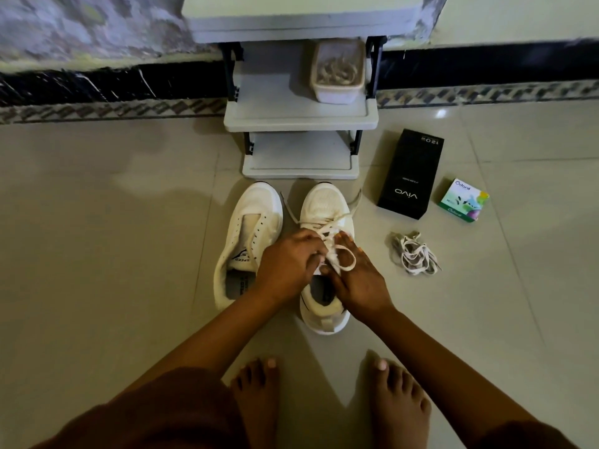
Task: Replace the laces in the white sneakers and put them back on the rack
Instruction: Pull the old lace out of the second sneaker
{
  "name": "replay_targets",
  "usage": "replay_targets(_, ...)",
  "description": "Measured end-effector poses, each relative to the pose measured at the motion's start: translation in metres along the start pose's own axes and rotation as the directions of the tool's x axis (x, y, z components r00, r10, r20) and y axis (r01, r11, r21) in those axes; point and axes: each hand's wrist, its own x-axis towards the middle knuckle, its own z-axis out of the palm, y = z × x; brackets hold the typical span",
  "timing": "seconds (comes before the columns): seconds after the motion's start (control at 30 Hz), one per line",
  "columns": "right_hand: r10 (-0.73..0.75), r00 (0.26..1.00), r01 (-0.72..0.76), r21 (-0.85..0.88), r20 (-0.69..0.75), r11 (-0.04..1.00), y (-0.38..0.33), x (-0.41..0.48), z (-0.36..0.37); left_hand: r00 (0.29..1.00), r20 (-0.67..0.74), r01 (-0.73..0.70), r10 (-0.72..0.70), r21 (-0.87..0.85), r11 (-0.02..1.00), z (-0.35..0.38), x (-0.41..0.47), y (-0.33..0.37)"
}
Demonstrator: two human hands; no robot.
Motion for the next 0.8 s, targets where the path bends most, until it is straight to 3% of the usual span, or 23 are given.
replay_targets(0.1,-0.017,0.999,0.018,-0.034,0.028,0.999,0.001,0.001,-0.001,1.000,-0.010,0.000,0.000,-0.070,0.998,-0.007,0.008,0.006)
replay_targets(0.27,-0.018,1.000,0.019,-0.035,0.007,0.999,-0.001,0.001,-0.002,0.995,0.056,0.100,-0.085,-0.388,0.916,-0.019,0.014,0.020)
replay_targets(0.5,-0.025,1.000,0.025,0.011,-0.015,1.000,0.002,0.003,0.002,0.998,0.064,0.021,-0.020,-0.011,1.000,-0.002,0.005,-0.001)
replay_targets(0.63,-0.057,0.998,0.057,-0.001,-0.011,0.998,0.006,0.004,0.004,1.000,0.026,-0.012,0.012,-0.025,1.000,-0.001,0.008,0.004)
replay_targets(0.8,-0.058,0.998,0.057,-0.022,-0.016,0.998,0.002,0.004,0.002,0.994,0.090,0.087,-0.058,-0.361,0.929,-0.013,0.013,0.011)
